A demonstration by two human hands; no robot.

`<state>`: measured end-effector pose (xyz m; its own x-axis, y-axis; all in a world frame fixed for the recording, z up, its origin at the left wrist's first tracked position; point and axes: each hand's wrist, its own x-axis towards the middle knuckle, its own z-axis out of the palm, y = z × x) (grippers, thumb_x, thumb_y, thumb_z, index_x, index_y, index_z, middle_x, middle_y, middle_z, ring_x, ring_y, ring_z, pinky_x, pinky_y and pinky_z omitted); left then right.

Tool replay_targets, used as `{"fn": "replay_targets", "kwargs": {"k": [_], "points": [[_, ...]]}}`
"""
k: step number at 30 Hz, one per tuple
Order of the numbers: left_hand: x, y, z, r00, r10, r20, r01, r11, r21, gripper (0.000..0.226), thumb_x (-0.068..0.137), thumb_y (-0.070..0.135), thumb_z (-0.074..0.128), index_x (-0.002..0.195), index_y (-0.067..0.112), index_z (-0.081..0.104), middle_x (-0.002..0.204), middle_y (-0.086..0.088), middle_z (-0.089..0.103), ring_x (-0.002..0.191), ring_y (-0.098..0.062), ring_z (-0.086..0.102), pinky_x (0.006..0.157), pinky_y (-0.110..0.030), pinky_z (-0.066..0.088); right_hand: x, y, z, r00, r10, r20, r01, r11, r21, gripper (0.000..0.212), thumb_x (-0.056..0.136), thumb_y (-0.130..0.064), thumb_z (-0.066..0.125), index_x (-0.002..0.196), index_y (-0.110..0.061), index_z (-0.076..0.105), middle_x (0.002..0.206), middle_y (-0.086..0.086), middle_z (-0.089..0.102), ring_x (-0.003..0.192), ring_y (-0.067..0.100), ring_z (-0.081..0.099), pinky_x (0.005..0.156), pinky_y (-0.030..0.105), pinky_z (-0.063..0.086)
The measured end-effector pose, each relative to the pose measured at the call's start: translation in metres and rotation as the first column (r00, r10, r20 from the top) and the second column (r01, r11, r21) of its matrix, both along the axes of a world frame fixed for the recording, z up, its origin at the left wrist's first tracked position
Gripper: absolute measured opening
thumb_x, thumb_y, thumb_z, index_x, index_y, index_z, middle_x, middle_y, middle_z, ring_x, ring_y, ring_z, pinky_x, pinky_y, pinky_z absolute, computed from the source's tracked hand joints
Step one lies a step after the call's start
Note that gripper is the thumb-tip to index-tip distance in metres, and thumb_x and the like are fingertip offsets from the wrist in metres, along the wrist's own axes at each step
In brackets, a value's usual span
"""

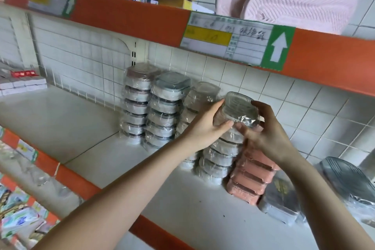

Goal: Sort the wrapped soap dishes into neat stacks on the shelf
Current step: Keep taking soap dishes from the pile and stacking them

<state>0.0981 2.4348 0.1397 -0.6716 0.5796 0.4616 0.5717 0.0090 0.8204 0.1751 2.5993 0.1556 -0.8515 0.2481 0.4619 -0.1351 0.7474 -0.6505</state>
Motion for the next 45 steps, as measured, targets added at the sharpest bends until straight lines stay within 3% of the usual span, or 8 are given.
{"fn": "replay_targets", "kwargs": {"k": [4, 7, 16, 22, 28, 33, 40, 45], "points": [[-0.01, 0.01, -0.004, 0.977, 0.139, -0.164, -0.149, 0.988, -0.05, 0.064, 0.088, 0.035, 0.063, 0.143, 0.015, 0.036, 0.128, -0.006, 0.059, 0.111, -0.019, 0.06, 0.096, -0.039, 0.049, -0.004, 0.005, -0.003, 0.999, -0.043, 0.006, 0.043, 0.997, -0.063, 0.087, 0.065, -0.07, 0.068, 0.135, -0.031, 0.037, 0.13, -0.006, 0.05, 0.116, 0.015, 0.054, 0.103, 0.046, 0.044], [-0.01, 0.013, -0.001, 0.856, 0.327, -0.4, -0.366, 0.93, -0.021, 0.06, 0.086, 0.039, 0.064, 0.138, 0.014, 0.045, 0.13, -0.005, 0.056, 0.118, -0.018, 0.053, 0.096, -0.027, 0.044, -0.008, 0.005, -0.006, 0.995, -0.098, 0.005, 0.098, 0.992, -0.08, 0.081, 0.064, -0.063, 0.066, 0.133, -0.032, 0.039, 0.127, -0.009, 0.051, 0.114, 0.015, 0.055, 0.102, 0.045, 0.044], [-0.012, 0.023, -0.001, 0.728, 0.422, -0.541, -0.461, 0.885, 0.071, 0.046, 0.086, 0.03, 0.067, 0.123, 0.005, 0.055, 0.108, -0.01, 0.065, 0.094, -0.023, 0.064, 0.07, -0.025, 0.05, -0.017, 0.004, 0.005, 0.978, -0.198, 0.069, 0.188, 0.973, 0.131, 0.063, 0.086, -0.037, 0.066, 0.139, -0.015, 0.039, 0.133, 0.006, 0.052, 0.116, 0.021, 0.053, 0.092, 0.028, 0.041], [-0.017, 0.021, -0.001, 0.758, 0.342, -0.555, -0.402, 0.916, 0.014, 0.041, 0.092, 0.021, 0.056, 0.129, 0.003, 0.05, 0.106, -0.013, 0.064, 0.09, -0.024, 0.063, 0.072, -0.029, 0.054, -0.016, -0.001, 0.007, 0.965, -0.24, 0.107, 0.211, 0.951, 0.227, 0.062, 0.089, -0.039, 0.061, 0.139, -0.014, 0.037, 0.134, 0.012, 0.052, 0.118, 0.026, 0.052, 0.088, 0.025, 0.036], [-0.013, 0.004, -0.013, 0.768, 0.347, -0.538, -0.373, 0.926, 0.066, 0.03, 0.085, 0.005, 0.058, 0.115, 0.008, 0.061, 0.099, -0.007, 0.069, 0.06, -0.011, 0.054, 0.049, -0.014, 0.037, -0.013, -0.006, 0.006, 0.96, -0.269, 0.076, 0.24, 0.933, 0.268, 0.066, 0.088, -0.041, 0.062, 0.14, -0.01, 0.036, 0.138, 0.011, 0.049, 0.124, 0.025, 0.048, 0.098, 0.031, 0.038], [-0.006, -0.007, -0.026, 0.724, 0.34, -0.6, -0.291, 0.939, 0.181, 0.024, 0.076, -0.001, 0.059, 0.099, 0.006, 0.065, 0.092, -0.006, 0.069, 0.078, -0.022, 0.064, 0.067, -0.024, 0.049, -0.007, -0.009, 0.002, 0.95, -0.308, -0.046, 0.31, 0.92, 0.241, 0.065, 0.082, -0.046, 0.067, 0.134, -0.012, 0.046, 0.13, 0.009, 0.053, 0.116, 0.022, 0.054, 0.097, 0.04, 0.047], [0.016, -0.011, -0.064, 0.752, 0.14, -0.644, -0.097, 0.99, 0.102, 0.022, 0.081, 0.012, 0.045, 0.093, 0.01, 0.064, 0.089, 0.0, 0.066, 0.074, -0.019, 0.06, 0.06, -0.029, 0.047, 0.017, -0.021, -0.011, 0.9, -0.374, -0.225, 0.408, 0.904, 0.128, 0.035, 0.091, -0.028, 0.061, 0.12, -0.009, 0.057, 0.117, 0.009, 0.058, 0.099, 0.021, 0.063, 0.084, 0.042, 0.055], [0.036, 0.003, -0.09, 0.784, -0.031, -0.619, 0.016, 0.999, -0.029, 0.022, 0.082, 0.015, 0.045, 0.093, 0.012, 0.063, 0.088, -0.002, 0.067, 0.072, -0.023, 0.063, 0.057, -0.031, 0.05, 0.059, -0.023, -0.03, 0.877, -0.434, -0.204, 0.461, 0.88, 0.113, 0.024, 0.091, -0.019, 0.061, 0.112, -0.007, 0.062, 0.111, 0.007, 0.062, 0.092, 0.019, 0.065, 0.082, 0.035, 0.055]]}}
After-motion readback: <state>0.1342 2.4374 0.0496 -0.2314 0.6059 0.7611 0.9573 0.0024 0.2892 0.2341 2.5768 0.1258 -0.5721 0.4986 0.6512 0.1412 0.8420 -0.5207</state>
